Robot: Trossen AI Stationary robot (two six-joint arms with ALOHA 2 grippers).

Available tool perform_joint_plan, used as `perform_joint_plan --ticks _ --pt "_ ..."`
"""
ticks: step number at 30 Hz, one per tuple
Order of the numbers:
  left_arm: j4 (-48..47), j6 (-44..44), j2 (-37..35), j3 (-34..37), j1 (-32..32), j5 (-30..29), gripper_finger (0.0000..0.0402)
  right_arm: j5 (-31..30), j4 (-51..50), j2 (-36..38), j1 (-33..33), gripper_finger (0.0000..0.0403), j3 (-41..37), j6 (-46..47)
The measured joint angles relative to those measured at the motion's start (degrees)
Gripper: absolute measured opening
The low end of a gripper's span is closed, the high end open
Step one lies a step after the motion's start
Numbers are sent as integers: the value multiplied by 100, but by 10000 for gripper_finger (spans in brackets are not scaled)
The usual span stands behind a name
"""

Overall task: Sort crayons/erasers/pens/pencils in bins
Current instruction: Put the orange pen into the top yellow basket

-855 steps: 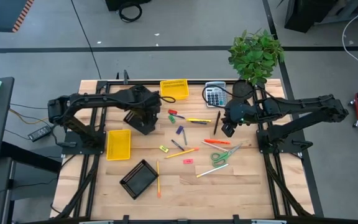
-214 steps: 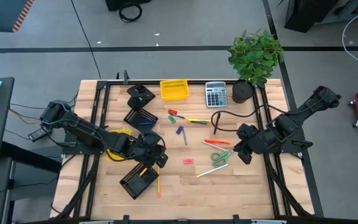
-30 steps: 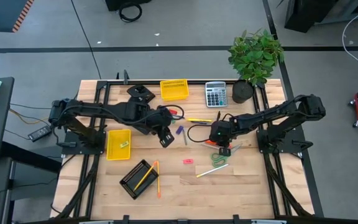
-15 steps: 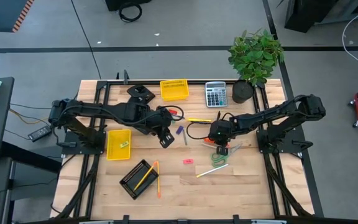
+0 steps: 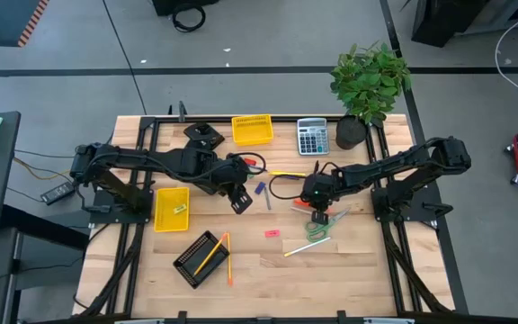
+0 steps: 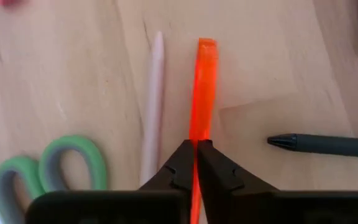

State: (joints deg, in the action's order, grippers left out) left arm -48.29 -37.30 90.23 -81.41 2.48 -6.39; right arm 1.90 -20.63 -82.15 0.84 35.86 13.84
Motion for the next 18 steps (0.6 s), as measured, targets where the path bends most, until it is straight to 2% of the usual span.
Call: perform_joint_plan --ticks 3,10,13,18 --pt "0 16 1 0 0 0 107 140 6 -2 0 7 146 -9" --pt "0 42 1 0 -7 -46 107 89 40 -2 0 8 391 -42" --pt "0 44 1 0 -7 -46 107 81 69 -2 -24 26 392 -35" --pt "0 45 1 0 -4 -48 107 -68 84 -2 -138 82 390 -53"
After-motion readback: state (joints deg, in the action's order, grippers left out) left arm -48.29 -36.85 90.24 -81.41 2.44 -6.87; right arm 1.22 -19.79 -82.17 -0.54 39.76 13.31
